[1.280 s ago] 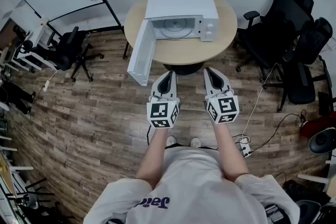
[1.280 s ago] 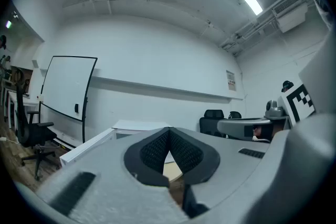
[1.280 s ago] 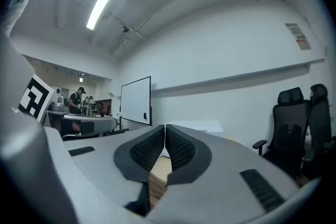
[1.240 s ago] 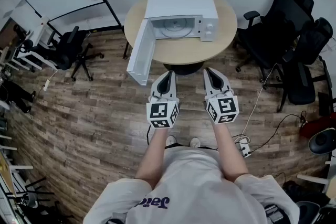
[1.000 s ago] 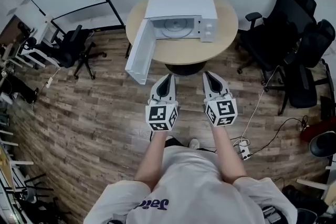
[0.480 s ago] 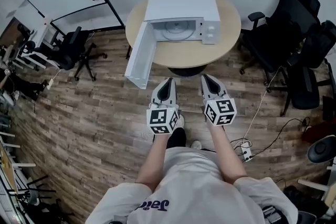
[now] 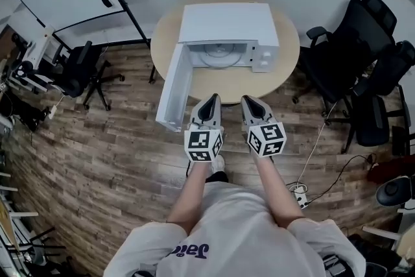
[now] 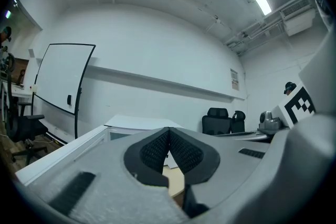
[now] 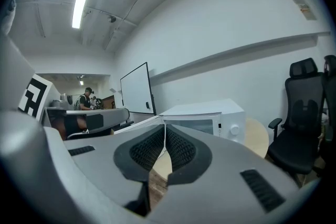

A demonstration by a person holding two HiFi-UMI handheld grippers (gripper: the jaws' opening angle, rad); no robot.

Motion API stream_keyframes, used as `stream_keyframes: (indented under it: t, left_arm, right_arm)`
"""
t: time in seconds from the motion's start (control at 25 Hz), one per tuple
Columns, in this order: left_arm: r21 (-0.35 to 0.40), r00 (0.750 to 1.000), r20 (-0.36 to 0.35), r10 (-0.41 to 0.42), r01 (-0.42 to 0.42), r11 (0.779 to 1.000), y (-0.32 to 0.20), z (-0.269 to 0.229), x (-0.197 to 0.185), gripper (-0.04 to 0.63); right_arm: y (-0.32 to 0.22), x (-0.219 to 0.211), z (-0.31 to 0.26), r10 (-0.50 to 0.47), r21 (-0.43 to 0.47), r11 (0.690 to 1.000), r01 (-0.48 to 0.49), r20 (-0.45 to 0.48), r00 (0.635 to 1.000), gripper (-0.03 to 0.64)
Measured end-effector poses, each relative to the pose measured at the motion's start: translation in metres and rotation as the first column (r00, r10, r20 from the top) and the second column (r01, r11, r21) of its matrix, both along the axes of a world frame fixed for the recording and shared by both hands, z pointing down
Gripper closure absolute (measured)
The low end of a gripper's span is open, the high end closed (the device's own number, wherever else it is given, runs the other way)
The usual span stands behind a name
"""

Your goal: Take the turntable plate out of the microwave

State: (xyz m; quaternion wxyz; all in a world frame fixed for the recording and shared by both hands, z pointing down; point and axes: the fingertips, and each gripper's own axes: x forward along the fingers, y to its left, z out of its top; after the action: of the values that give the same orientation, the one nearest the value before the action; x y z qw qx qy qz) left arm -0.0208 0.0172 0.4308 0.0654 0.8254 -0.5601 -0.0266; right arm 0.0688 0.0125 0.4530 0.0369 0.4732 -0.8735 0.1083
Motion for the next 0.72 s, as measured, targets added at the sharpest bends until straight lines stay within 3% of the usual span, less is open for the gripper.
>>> stream_keyframes:
  t: [0.4, 0.72]
  left_arm:
    - [-0.025, 0.999, -0.019, 0.039, -0.04, 0.999, -0.069, 0.017, -0.032, 0.58]
    - [-0.073, 0.994, -0.042, 0.1, -0.103, 0.992, -0.104, 0.037, -0.035, 0.58]
  right_arm:
    - [-0.071, -0.03, 0.009, 0.041, -0.026, 0.999, -0.041, -0.004, 0.999, 0.597]
    - [-0.098, -0.038, 0.026, 0.088, -0.08, 0.993, -0.087, 0.005, 0.996, 0.597]
